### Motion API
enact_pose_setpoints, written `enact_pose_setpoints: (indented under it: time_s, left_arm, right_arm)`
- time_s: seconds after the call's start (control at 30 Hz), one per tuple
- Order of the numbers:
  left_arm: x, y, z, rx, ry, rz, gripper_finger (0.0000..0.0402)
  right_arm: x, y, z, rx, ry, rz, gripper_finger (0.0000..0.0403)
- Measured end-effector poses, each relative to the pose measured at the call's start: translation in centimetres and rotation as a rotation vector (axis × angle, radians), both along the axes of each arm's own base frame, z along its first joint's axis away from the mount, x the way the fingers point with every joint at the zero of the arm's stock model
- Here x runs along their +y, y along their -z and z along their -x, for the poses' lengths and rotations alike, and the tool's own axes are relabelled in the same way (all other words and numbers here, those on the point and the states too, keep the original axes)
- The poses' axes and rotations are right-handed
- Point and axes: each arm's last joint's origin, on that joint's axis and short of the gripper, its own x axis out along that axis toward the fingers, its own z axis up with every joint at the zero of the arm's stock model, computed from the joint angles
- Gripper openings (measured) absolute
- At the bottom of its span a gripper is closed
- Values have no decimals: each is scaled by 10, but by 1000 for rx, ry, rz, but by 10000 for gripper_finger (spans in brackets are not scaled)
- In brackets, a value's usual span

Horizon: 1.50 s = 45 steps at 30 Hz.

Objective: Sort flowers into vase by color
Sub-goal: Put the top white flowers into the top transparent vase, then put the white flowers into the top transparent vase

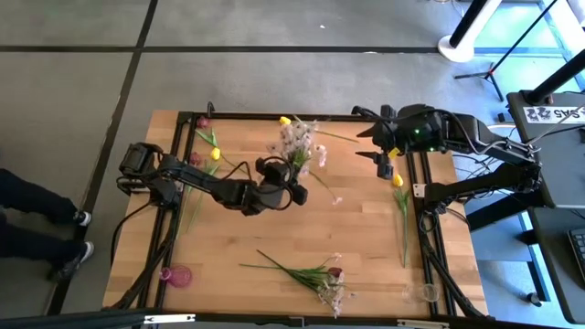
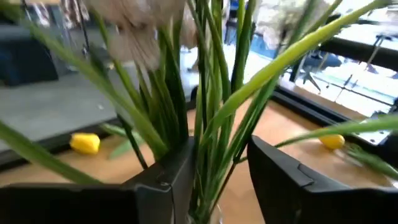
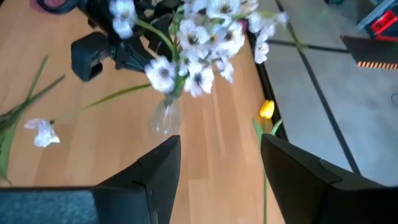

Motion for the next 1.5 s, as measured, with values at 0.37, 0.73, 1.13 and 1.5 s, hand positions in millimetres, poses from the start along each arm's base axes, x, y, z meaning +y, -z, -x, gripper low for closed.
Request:
enact_pose_setpoints:
  time_s: [0.37, 0.73, 1.13, 1.5]
  left_arm:
    - [5, -15, 17, 10, 133, 189, 194]
    - [-3, -80, 61, 38, 402, 131, 195]
    - [-61, -135, 142, -78, 904, 248, 179]
    - [-140, -50, 104, 248, 1020, 354, 177]
  right_arm:
    - [2, 4, 8, 51, -10, -52, 220]
    - [5, 2, 11, 25, -44, -115, 220]
    - [87, 66, -28, 37, -193, -346, 220]
    - [162, 99, -37, 164, -170, -433, 220]
